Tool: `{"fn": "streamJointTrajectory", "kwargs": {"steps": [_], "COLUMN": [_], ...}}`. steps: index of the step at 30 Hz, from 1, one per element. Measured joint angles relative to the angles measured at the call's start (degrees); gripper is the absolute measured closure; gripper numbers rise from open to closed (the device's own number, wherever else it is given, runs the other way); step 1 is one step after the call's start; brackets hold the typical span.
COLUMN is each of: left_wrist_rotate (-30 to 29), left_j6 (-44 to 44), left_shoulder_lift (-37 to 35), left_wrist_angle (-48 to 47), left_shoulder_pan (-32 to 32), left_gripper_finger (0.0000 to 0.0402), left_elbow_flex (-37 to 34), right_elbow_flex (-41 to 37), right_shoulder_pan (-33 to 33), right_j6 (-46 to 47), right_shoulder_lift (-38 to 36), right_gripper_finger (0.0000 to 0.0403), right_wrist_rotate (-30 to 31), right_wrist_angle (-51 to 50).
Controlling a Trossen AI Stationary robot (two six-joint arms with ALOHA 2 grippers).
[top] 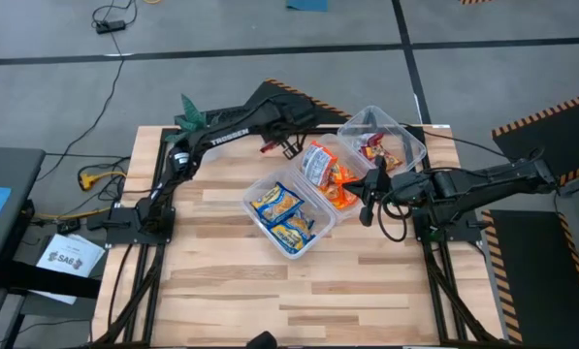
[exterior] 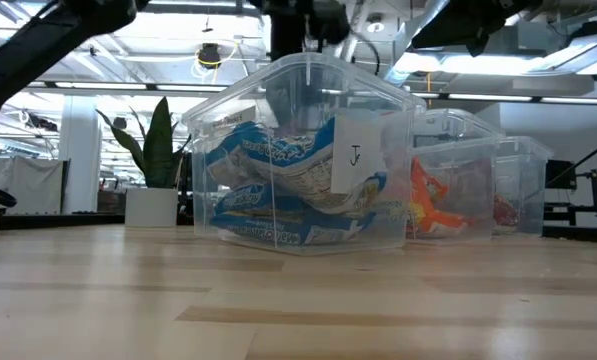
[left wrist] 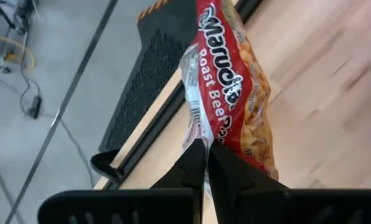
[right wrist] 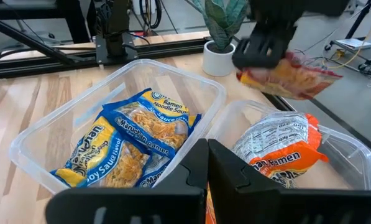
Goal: Sort Maruchan noodles
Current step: Put the red noodle pack into the top left transparent bin
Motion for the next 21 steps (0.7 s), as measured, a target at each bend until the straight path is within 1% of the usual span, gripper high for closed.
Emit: {"fn": "streamJointTrajectory", "kwargs": {"steps": [6, 13, 16, 21], "left_wrist_rotate": [0.2, 2.7, 5.3, 13.5], "left_j6": [2.0, 4.7, 6.4, 9.5], "left_shoulder_lift": [-4.7, -11.3, -12.7, -12.8], "left_wrist_angle": [1.7, 8.5, 13.4, 23.9], "left_shoulder_pan": [-1.4, -2.9, -3.1, -3.1], "left_gripper_finger": [0.0401, 0.0401, 0.0401, 0.0401], "left_elbow_flex": [1.0, 1.0, 1.0, 1.0], "right_elbow_flex": [0.0, -0.1, -0.1, -0.1], "right_shoulder_pan": [0.0, 0.0, 0.0, 0.1], "right_j6": [-1.5, -4.1, -4.2, -4.1], "right_shoulder_lift": [0.0, -1.7, -3.8, -8.7], "right_gripper_finger": [0.0376, 0.0376, 0.0376, 0.0376], "right_wrist_rotate": [0.0, 1.3, 1.4, 1.4], "right_wrist_angle": [-0.3, -2.1, -2.9, -5.1]}}
